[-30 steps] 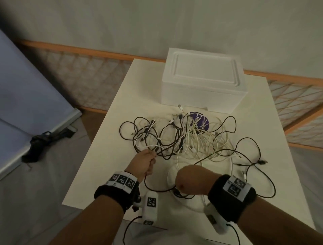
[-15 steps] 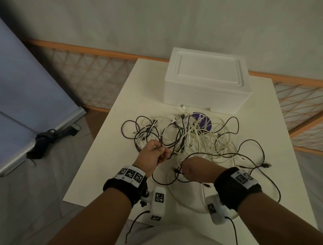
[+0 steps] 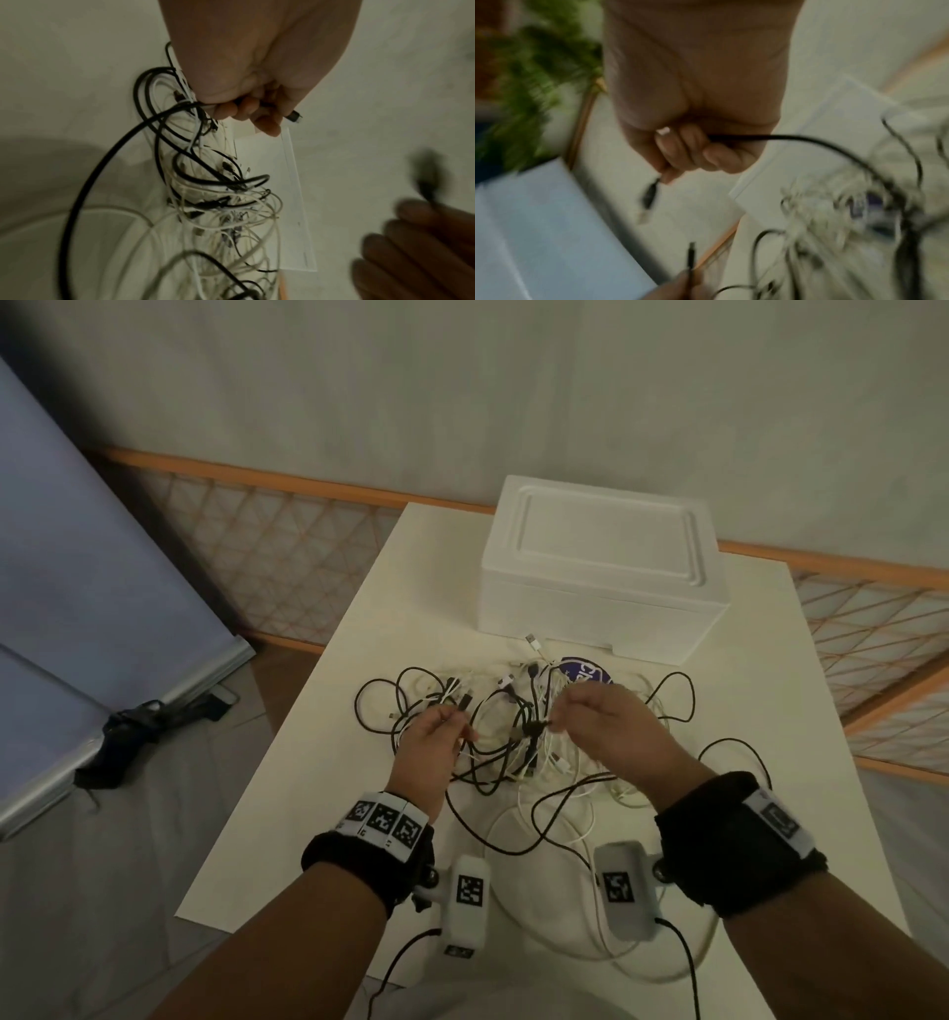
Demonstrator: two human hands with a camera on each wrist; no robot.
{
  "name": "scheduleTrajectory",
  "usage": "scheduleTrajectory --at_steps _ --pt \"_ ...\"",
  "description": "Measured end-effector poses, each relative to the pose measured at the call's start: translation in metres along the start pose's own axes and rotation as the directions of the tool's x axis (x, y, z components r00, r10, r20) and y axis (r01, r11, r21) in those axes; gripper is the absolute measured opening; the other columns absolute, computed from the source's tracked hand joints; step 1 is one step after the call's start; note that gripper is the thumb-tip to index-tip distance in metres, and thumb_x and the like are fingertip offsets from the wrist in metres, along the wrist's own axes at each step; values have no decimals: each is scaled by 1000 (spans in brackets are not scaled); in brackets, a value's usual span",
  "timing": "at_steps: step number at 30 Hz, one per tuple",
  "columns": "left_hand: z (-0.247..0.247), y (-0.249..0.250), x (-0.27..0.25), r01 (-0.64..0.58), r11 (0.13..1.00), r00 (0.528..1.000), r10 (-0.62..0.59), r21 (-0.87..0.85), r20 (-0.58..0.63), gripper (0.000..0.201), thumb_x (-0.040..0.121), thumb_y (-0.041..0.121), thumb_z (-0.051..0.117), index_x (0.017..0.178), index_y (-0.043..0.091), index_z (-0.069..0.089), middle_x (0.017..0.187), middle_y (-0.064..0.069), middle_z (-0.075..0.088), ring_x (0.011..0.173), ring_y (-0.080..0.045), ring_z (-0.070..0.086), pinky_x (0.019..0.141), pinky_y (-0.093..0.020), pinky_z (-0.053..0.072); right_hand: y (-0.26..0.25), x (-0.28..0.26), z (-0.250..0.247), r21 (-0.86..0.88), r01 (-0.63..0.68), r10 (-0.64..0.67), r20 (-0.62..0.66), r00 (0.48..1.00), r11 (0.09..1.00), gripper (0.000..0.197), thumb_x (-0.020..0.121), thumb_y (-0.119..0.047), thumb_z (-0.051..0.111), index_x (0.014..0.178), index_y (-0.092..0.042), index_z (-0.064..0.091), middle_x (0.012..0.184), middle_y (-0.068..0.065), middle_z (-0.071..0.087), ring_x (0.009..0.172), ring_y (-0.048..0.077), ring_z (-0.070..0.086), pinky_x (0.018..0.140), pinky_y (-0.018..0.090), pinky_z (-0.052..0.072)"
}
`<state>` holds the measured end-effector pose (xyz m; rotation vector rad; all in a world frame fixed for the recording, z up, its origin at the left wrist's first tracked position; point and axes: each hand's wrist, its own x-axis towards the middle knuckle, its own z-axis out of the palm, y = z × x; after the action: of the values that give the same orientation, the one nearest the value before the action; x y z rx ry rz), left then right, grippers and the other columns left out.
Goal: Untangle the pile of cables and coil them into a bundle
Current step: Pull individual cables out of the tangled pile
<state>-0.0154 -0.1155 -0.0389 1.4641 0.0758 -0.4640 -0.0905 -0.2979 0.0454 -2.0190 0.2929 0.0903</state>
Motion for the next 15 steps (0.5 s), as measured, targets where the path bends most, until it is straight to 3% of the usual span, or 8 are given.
scheduleTrajectory --at_steps 2,5,8,12,14,15 --pt "7 3 -3 20 997 999 -17 -80 29 28 101 14 41 77 12 55 66 -2 60 56 -12 39 52 -23 31 -6 3 7 98 -18 17 16 1000 995 15 95 -15 50 86 -6 58 56 -1 61 47 11 50 48 18 38" --pt "18 11 -8 51 984 997 -40 -172 66 25 103 16 37 82 13 49 71 -2 69 63 -15 53 60 -27 42 -5 8 23 94 -49 41 84 996 994 8 99 -15 44 97 -9 49 73 12 70 55 19 61 46 19 41" --pt "28 20 -16 91 941 987 -42 -325 156 22 104 12 33 85 11 45 81 -9 70 71 -18 63 63 -32 51 0 15 38 85 -51 48 40 998 995 7 99 -16 45 99 -10 47 73 11 69 54 23 61 44 20 44" --pt "41 25 -24 89 900 983 -10 -427 185 18 102 6 34 87 7 44 70 -11 55 54 -18 49 48 -27 44 7 20 48 77 38 -35 -42 999 996 4 97 -14 47 93 -13 49 66 10 68 54 22 63 55 33 53" --pt "45 26 -25 97 887 982 -12 -452 186 17 101 5 34 89 8 46 69 -7 56 58 -17 50 49 -25 44 9 20 50 72 71 -65 -88 994 995 6 96 -11 48 92 -14 51 64 8 66 57 21 64 61 38 56" --pt "46 26 -25 109 882 981 -21 -459 193 17 102 6 34 93 8 49 70 -6 58 61 -16 53 53 -26 47 9 18 51 68 85 -78 -104 992 994 6 95 -10 48 93 -13 53 65 7 65 58 20 64 61 35 56"
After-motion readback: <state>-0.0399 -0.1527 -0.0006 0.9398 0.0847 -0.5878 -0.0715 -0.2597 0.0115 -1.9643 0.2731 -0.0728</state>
